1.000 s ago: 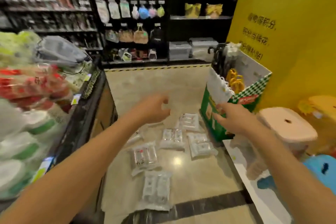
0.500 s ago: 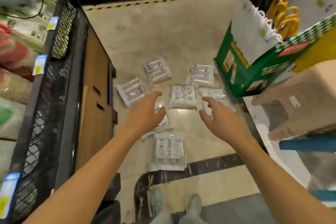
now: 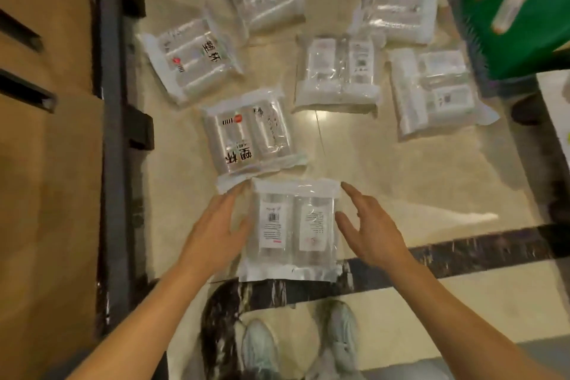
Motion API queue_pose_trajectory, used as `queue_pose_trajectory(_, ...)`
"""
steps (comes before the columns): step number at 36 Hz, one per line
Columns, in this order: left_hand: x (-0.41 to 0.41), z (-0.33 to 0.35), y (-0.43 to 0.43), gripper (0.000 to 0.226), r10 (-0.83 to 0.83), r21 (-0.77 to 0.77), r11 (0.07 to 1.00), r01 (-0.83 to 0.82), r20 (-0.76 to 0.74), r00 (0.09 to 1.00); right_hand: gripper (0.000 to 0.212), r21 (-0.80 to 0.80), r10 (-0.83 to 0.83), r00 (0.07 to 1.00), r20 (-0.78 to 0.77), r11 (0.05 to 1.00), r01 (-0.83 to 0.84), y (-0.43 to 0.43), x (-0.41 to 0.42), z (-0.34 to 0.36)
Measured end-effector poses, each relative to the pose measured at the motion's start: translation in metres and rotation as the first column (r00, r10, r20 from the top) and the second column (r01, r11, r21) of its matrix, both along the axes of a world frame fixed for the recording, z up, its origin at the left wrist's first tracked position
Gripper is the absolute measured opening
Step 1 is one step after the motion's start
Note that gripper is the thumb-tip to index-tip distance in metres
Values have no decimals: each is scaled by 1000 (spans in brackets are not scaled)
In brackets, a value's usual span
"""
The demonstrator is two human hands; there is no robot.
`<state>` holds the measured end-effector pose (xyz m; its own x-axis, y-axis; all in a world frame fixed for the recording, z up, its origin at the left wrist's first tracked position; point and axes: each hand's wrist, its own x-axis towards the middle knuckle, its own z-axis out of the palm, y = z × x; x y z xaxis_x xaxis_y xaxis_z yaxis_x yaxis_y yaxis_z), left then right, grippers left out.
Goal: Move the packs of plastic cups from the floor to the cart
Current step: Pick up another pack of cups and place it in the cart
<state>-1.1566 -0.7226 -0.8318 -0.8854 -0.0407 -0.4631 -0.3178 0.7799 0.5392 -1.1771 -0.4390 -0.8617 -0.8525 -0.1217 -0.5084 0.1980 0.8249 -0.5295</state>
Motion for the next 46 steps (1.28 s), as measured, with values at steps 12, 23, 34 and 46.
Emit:
queue_pose_trajectory(12,20,-241,-15,74,-42,95,995,23,195,980,71,-76,-47,998,47,996,51,1,27,-226)
queue_pose_trajectory(23,5,-180,5,78,50,239,968,-76,113,992,73,-201,-162,987,14,966,161,13,11,-163)
queue_pose_trajectory(34,-108,184,62,76,-147,226,958,177,-144,979,69,-218,-281,937,-206,947,236,78,-62,203)
queue_pose_trajectory(46,-180,650,178,72,-317,233,870,434,-410,855,74,-324,-407,825,-392,901,290,198,-81,661)
